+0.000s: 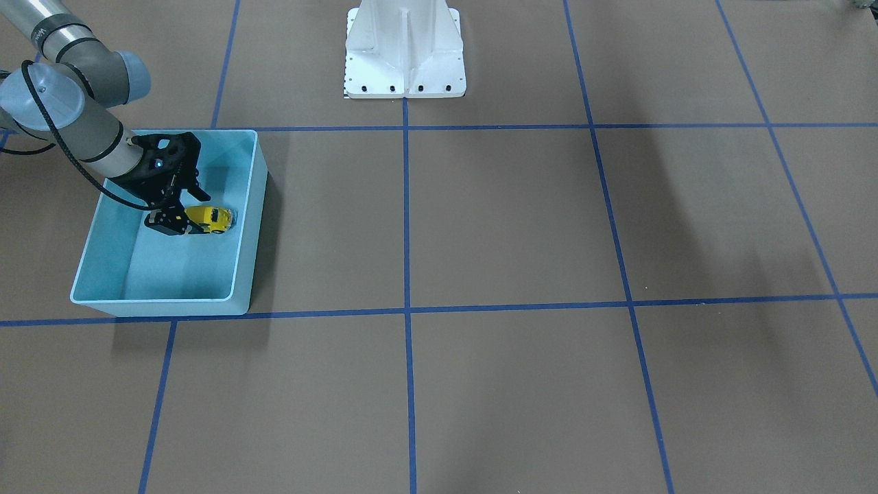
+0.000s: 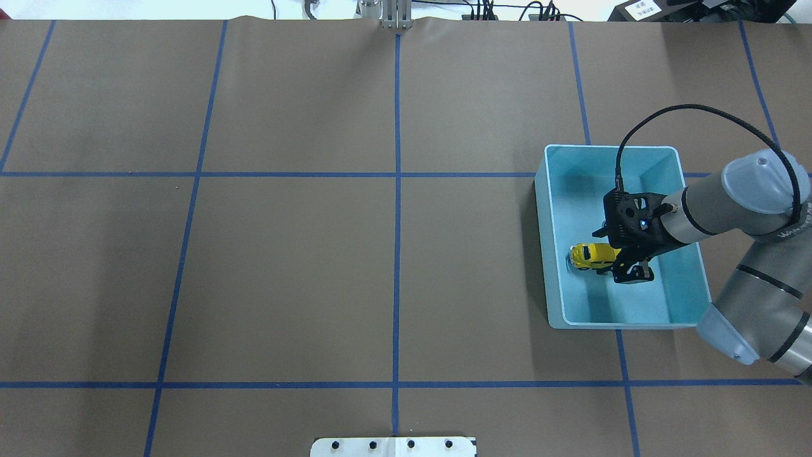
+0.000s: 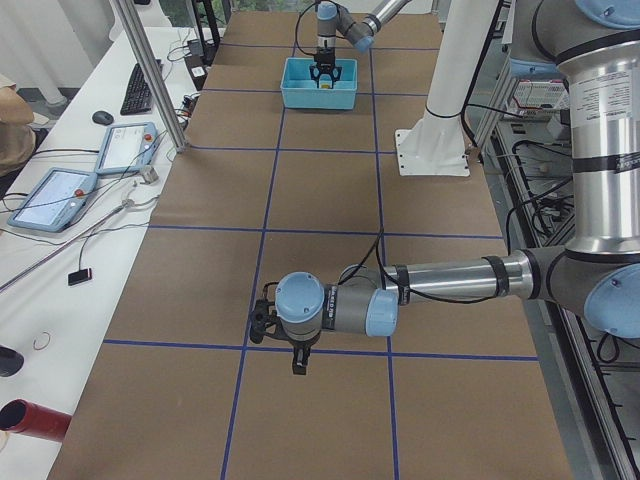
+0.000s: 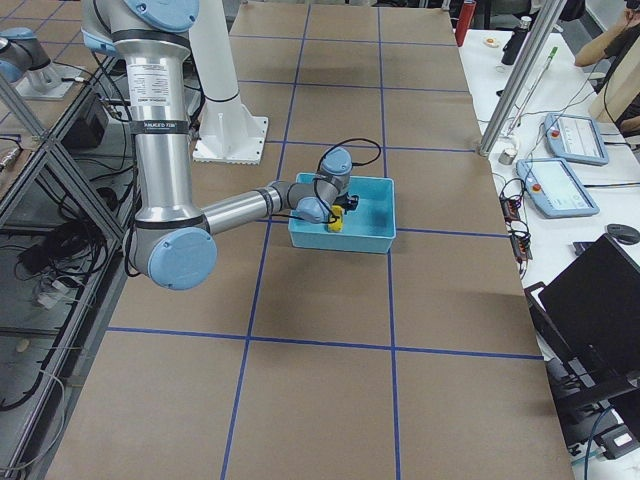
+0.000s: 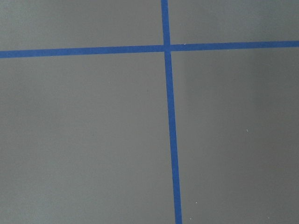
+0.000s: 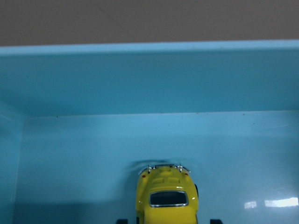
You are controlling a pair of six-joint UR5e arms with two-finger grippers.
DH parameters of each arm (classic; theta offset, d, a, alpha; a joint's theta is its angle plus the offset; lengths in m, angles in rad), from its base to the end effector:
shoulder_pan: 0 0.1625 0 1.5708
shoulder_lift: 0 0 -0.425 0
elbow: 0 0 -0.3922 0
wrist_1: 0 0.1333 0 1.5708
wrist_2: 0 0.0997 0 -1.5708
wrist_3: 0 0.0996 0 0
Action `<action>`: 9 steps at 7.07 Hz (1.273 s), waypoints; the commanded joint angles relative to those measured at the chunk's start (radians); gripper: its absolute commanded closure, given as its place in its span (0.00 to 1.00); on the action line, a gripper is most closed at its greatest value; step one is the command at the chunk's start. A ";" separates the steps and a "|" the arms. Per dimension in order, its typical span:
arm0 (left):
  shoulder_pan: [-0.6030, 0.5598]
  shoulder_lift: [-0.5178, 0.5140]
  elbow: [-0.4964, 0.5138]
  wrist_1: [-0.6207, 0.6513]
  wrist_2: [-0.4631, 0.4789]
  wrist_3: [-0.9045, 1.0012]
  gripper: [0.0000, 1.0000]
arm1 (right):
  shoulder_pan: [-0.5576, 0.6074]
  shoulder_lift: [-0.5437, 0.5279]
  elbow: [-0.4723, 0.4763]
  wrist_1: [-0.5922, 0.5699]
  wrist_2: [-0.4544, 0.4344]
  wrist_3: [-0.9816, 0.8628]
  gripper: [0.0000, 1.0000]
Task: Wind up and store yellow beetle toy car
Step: 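Release the car in the bin and raise the right gripper away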
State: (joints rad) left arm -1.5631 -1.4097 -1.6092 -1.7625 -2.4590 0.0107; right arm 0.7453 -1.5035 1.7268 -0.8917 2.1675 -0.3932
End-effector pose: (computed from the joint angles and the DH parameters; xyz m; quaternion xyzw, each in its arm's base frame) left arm -0.0527 -0.4253 0.6858 0.0318 0.4293 0.0231 0.9023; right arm -0.3425 -0.4214 0.4725 0.3503 -0.3478 -0.5974 0.6320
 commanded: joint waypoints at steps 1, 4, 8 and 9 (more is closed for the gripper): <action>0.000 0.000 0.000 0.000 -0.001 0.000 0.00 | 0.011 -0.018 0.075 0.002 0.009 0.010 0.01; 0.000 0.000 -0.002 0.000 -0.002 0.000 0.00 | 0.240 -0.112 0.272 -0.012 0.176 0.250 0.00; 0.000 0.000 -0.002 0.000 -0.002 0.000 0.00 | 0.604 -0.072 0.303 -0.412 0.237 0.457 0.00; 0.000 0.000 -0.002 0.000 -0.002 0.000 0.00 | 0.691 -0.025 0.278 -0.608 0.279 0.462 0.00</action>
State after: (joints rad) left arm -1.5631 -1.4097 -1.6107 -1.7626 -2.4605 0.0107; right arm 1.3161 -1.5785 2.0192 -1.2625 2.3985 0.0483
